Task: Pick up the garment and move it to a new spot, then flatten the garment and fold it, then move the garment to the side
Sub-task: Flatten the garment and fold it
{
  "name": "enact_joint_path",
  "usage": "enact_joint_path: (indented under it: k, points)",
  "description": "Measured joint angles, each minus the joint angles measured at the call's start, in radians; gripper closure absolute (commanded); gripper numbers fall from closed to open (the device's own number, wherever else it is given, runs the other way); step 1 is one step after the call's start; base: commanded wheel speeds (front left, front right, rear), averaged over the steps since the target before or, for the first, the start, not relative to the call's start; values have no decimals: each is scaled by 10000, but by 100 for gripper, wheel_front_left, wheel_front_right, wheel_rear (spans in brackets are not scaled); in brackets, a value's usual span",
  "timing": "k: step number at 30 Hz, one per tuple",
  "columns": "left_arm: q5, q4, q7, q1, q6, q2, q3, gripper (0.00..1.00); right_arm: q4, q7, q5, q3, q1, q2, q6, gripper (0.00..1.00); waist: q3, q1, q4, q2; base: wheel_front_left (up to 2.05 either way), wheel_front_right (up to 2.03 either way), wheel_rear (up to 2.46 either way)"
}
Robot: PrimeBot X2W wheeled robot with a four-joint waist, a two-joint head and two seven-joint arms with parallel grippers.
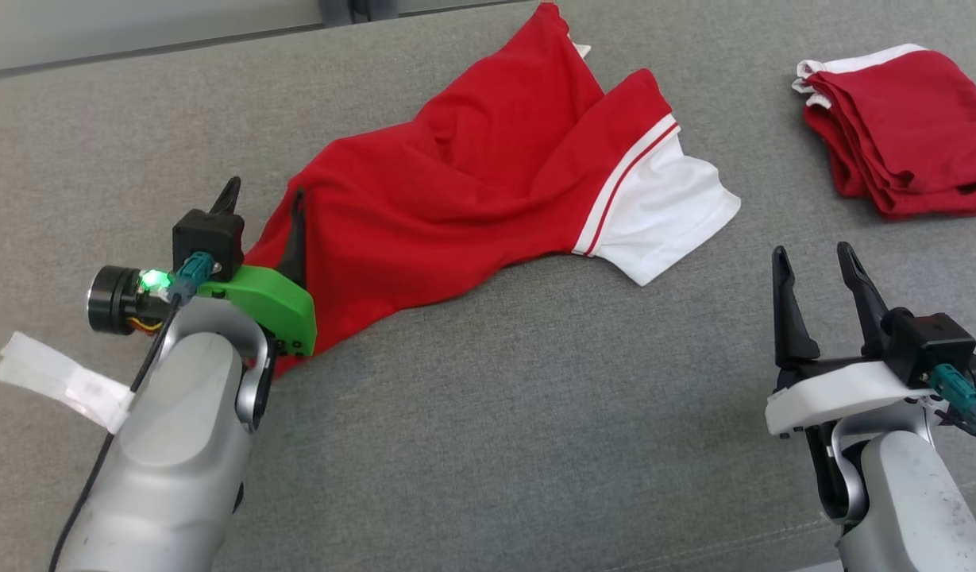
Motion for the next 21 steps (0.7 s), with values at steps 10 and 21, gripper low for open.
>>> enact_joint_path:
  k: [10,21]
  points:
    - [-278,-2750,-33,2603,209,-21,1089,0,-180,-130,-259,-286,439,196,0,0,-844,0,439,0,0,0,0]
    - [-203,-5315,-44,5969,499,-581,2084,0,-955,-132,-31,-125,1347,280,0,0,-2183,0,893,0,0,0,0]
